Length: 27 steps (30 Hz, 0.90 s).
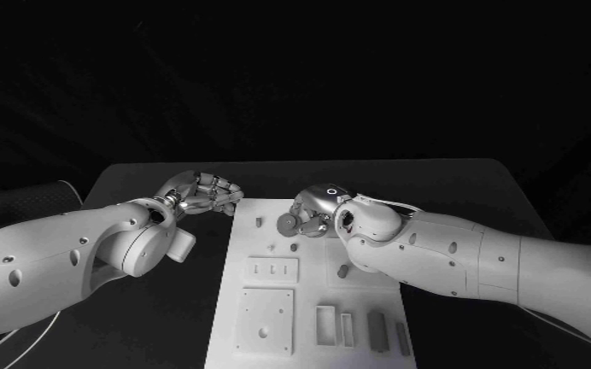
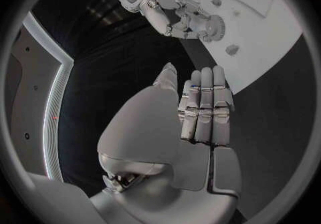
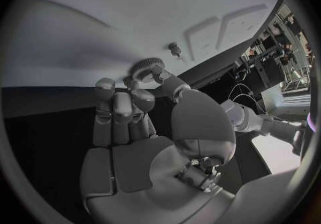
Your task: Assemble the parts on the task board
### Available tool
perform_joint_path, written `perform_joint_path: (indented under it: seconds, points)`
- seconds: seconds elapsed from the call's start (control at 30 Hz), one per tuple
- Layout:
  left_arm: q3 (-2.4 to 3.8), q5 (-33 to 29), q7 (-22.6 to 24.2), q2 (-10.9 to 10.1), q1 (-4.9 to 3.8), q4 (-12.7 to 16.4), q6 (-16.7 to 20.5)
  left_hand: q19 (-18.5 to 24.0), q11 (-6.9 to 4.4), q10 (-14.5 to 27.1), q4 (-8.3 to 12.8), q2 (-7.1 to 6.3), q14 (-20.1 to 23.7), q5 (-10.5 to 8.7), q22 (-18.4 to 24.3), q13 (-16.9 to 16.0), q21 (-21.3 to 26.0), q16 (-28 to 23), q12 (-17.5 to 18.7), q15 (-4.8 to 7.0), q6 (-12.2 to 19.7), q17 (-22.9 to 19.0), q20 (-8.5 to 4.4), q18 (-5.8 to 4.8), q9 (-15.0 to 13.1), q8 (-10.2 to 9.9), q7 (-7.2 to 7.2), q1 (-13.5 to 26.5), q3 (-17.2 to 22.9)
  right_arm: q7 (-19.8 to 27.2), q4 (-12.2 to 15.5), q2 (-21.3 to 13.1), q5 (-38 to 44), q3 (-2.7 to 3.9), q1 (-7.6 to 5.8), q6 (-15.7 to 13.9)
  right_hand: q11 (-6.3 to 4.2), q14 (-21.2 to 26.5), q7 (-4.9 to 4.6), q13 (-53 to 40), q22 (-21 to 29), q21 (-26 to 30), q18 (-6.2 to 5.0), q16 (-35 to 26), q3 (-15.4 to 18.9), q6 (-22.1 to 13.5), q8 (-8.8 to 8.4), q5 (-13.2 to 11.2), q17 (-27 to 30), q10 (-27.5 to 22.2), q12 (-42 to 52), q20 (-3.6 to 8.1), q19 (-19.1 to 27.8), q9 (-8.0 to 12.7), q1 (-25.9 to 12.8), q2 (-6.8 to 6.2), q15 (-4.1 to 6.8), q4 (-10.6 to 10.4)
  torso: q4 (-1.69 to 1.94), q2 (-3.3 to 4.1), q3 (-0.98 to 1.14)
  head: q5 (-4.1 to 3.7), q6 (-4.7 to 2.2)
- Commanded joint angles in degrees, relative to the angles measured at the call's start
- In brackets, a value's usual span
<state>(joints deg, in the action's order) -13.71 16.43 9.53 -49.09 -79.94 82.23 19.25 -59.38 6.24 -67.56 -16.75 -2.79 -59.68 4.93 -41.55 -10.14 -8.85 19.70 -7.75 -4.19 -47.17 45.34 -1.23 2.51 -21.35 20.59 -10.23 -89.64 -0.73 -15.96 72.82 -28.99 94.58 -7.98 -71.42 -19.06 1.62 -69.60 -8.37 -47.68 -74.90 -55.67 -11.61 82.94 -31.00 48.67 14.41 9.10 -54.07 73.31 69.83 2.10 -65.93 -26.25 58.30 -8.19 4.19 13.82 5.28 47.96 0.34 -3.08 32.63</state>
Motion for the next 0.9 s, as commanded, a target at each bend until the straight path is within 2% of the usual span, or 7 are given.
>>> perform_joint_path:
  seconds: [0.03, 0.23, 0.33, 0.47, 0.6, 0.7, 0.9]
  points:
    - [0.04, 0.23, 0.45, -0.05, -0.06, -0.30, -0.50, -0.08, 0.26, -0.29, 0.06, -0.36, -0.28, 0.08, -0.06, -0.06, 0.33, -0.31, 0.22, -0.01, -0.27, 0.09, -0.31, 0.36, -0.09, -0.24, -0.24, -0.13, 0.02, 1.87, 1.02, -0.84, -1.50, 0.51, -0.06, -4.16, 0.26, -0.45, -0.06, 0.02, -0.61, 0.04, -3.39, 0.01, 0.16, 0.23, -0.05, 0.24, 0.10, 0.02, -0.21, 0.38, -0.03, 0.10, -0.35, -0.38, -0.08, -0.46, -0.16, -0.04, 0.12, 0.05, -0.02]
    - [0.04, 0.24, 0.89, -0.18, -0.06, -1.01, -0.60, -0.08, 0.25, -0.30, 0.07, -0.38, -0.29, 0.08, -0.07, -0.07, 0.34, -0.33, 0.23, -0.01, -0.28, 0.12, -0.32, 0.36, -0.09, -0.24, -0.24, -0.17, 0.02, 3.62, 2.95, -3.77, -3.57, 1.71, -1.44, -5.61, 0.25, -0.39, -0.05, 0.05, -0.56, 0.09, -3.39, -0.07, 0.00, 0.31, -0.05, 0.09, 0.33, 0.04, -0.26, 0.41, -0.12, 0.18, -0.42, -0.96, -0.08, -0.85, -0.16, -0.09, 0.08, -0.27, -0.42]
    - [0.04, 1.33, 1.18, -0.13, -0.06, -1.55, -0.61, -0.10, 0.29, -0.30, -0.01, -0.66, -0.33, 0.04, -0.12, -0.12, 0.40, -0.46, 0.29, -0.04, -0.28, 0.23, -0.28, 0.32, -0.12, -0.29, -0.27, 0.41, -0.28, 9.25, 2.73, -5.63, -7.86, 2.03, -2.30, -6.29, 0.31, -0.05, -0.11, 0.13, -0.51, 0.26, -3.39, -0.32, -0.22, -0.01, -0.24, -0.02, 0.69, -0.11, -0.44, 0.39, 0.08, 0.33, -0.33, -1.51, -0.12, -1.09, -0.17, -0.09, 0.12, -0.52, -0.52]
    - [0.04, 2.49, 1.36, -0.13, -0.07, -2.04, -0.66, -0.13, 0.29, -0.32, -0.02, -1.06, -0.38, 0.20, -0.17, -0.18, 0.46, -0.60, 0.36, -0.04, -0.29, 0.36, -0.28, 0.33, -0.15, -0.33, -0.28, 0.97, -0.55, 14.45, 2.04, -7.99, -13.02, 2.41, -2.57, -6.05, 0.49, 1.68, -0.28, 0.27, -0.51, 1.23, -3.39, -1.22, -0.31, -0.78, -0.65, -0.11, 0.91, -1.75, -1.20, -0.34, 2.14, 0.63, 0.11, -1.17, -0.34, -0.44, -0.25, -0.11, 0.12, -0.82, -0.76]
    - [0.04, 2.49, 1.58, -0.11, -0.07, -2.47, -0.88, -0.14, 0.28, -0.33, -0.01, -1.14, -0.40, 0.23, -0.18, -0.20, 0.47, -0.64, 0.37, -0.04, -0.30, 0.39, -0.28, 0.34, -0.16, -0.34, -0.27, 1.07, -0.58, 20.22, 1.54, -11.52, -20.38, 2.65, -2.96, -4.43, 0.69, 2.68, -0.47, 0.21, -0.61, 1.54, -3.39, -1.46, 0.19, -1.07, -0.78, -0.17, 0.93, -2.74, -1.43, -0.97, 3.08, 0.82, 0.22, -0.28, -0.52, 0.52, -0.29, -0.11, 0.25, -1.03, -0.98]
    - [0.04, 2.49, 1.78, -0.14, -0.06, -2.75, -1.60, -0.16, 0.28, -0.32, 0.01, -1.24, -0.43, 0.24, -0.20, -0.21, 0.49, -0.66, 0.40, -0.02, -0.26, 0.43, -0.30, 0.35, -0.16, -0.38, -0.28, 1.11, -0.62, 23.76, 0.43, -13.99, -22.25, 2.89, -3.39, -2.91, 0.81, 3.29, -0.60, 0.18, -0.62, 1.80, -3.39, -1.66, 0.78, -1.23, -0.86, -0.30, 0.99, -3.38, -1.56, -1.35, 3.65, 0.94, -0.18, -0.15, -0.63, 1.01, -0.29, -0.13, 0.20, -1.51, -1.15]
    - [0.05, 2.50, 3.52, 0.06, -0.02, -3.77, -4.15, -0.18, 0.28, -0.29, 0.05, -1.22, -0.45, 0.28, -0.21, -0.22, 0.51, -0.71, 0.44, 0.00, -0.19, 0.48, -0.32, 0.38, -0.16, -0.43, -0.29, 1.02, -0.58, 27.11, -2.03, -17.43, -25.70, 2.88, -3.67, -0.29, 0.72, 3.64, -0.50, 0.09, -0.66, 1.92, -3.39, -1.67, 0.94, -1.29, -0.86, 0.25, 1.02, -3.71, -1.50, -1.60, 3.98, 1.05, 0.40, 0.57, -0.57, 2.11, -0.42, -0.20, 0.23, -2.80, -1.88]
